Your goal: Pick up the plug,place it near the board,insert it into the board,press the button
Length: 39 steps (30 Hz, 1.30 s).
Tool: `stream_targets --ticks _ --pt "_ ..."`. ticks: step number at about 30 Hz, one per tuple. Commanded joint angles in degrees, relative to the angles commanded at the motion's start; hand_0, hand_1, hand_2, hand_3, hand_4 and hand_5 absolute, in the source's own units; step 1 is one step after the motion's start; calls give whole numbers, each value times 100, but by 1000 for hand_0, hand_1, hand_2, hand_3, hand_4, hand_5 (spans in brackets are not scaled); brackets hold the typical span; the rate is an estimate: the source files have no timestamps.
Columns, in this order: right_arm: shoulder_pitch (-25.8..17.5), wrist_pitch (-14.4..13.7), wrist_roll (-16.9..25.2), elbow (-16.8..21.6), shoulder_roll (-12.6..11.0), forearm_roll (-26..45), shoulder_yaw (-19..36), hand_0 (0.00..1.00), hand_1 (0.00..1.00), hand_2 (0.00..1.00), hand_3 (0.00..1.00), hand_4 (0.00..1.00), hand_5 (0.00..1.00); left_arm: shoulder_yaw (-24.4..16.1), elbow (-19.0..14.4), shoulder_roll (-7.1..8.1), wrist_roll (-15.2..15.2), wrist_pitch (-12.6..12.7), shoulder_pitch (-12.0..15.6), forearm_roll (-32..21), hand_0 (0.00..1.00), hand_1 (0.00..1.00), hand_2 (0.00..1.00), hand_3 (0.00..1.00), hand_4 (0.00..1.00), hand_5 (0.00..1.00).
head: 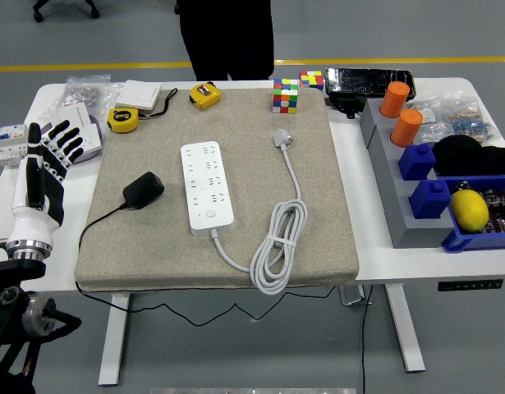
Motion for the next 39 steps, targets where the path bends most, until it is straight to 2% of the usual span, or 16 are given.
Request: stream_targets --ticks 3,9,39 --pt "-47 -2 14 0 52 -36 28 831 760 755 787 998 836 -9 5 3 3 4 52 26 797 795 779 773 998 998" --pt "-227 4 28 0 173 -233 169 831 760 756 787 998 825 -85 14 -24 138 3 93 482 797 795 778 772 998 998" --pt "-194 -28 70 0 222 -69 109 832 760 757 788 998 821 -139 70 -51 344 -98 66 762 791 781 735 749 998 998"
